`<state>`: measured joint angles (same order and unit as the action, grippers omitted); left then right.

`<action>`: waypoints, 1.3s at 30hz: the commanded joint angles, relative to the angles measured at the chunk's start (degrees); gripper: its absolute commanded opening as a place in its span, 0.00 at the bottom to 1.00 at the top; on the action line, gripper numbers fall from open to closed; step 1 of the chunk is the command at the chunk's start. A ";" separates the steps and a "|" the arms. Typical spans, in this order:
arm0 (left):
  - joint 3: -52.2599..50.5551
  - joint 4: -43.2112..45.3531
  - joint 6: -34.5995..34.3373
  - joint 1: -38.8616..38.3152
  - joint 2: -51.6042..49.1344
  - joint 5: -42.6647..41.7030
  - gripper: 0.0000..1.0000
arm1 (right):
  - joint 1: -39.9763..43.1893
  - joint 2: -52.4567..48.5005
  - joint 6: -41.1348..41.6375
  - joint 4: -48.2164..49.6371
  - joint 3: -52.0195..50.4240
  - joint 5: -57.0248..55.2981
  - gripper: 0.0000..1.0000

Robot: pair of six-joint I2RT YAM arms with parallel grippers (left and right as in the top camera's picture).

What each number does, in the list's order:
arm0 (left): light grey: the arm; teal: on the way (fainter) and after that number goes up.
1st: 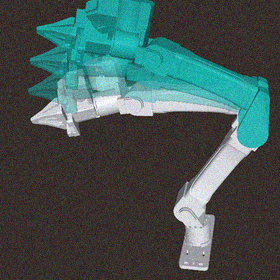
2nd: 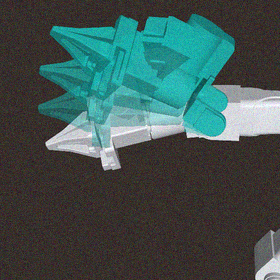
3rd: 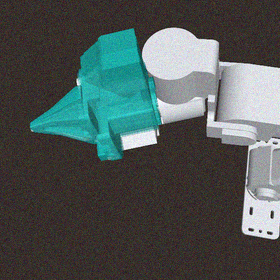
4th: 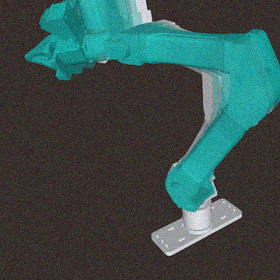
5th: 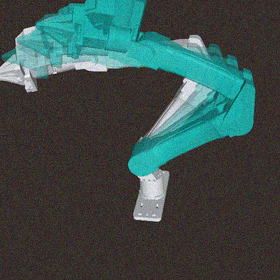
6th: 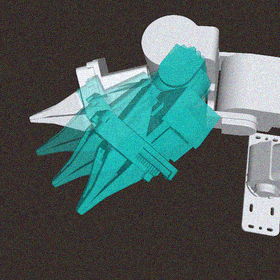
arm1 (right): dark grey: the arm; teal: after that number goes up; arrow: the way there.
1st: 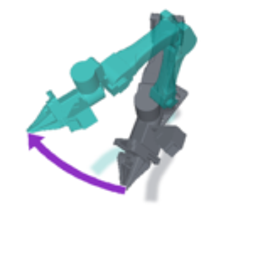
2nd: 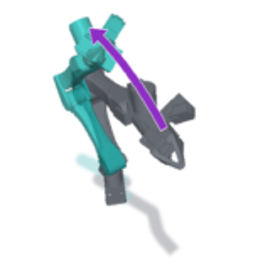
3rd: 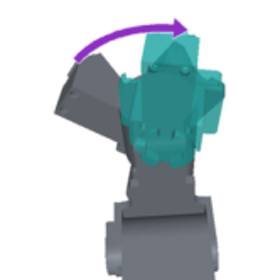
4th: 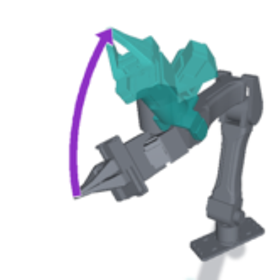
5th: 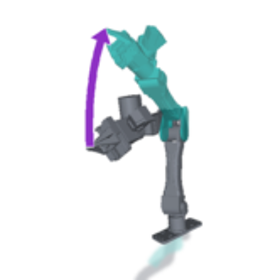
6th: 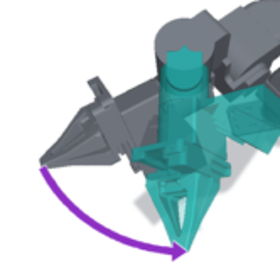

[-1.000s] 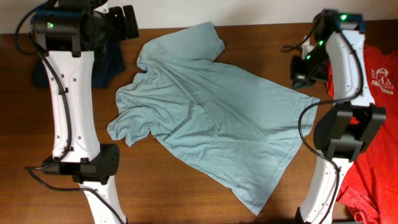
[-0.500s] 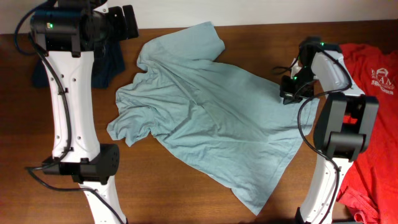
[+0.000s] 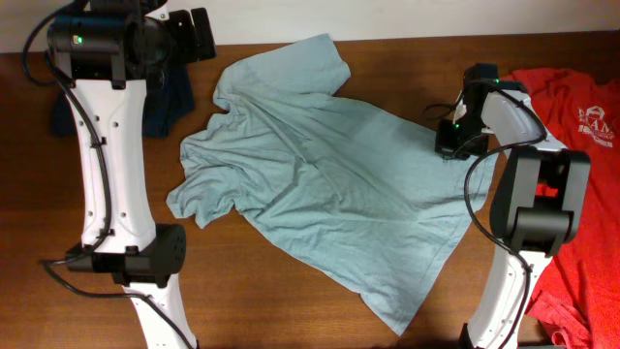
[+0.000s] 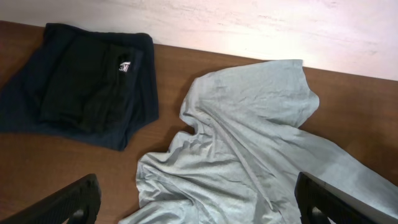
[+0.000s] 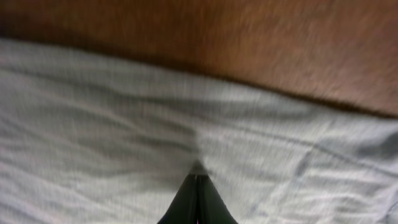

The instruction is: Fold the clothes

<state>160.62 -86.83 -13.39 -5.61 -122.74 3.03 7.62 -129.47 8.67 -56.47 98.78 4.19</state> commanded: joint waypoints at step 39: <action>0.24 -0.04 -0.92 0.24 0.24 0.42 0.99 | 5.66 -9.77 2.84 -34.27 44.09 -7.43 0.04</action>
<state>160.62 -86.83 -13.39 -5.61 -122.74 3.05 12.86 -138.47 8.58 -88.66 146.15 -3.60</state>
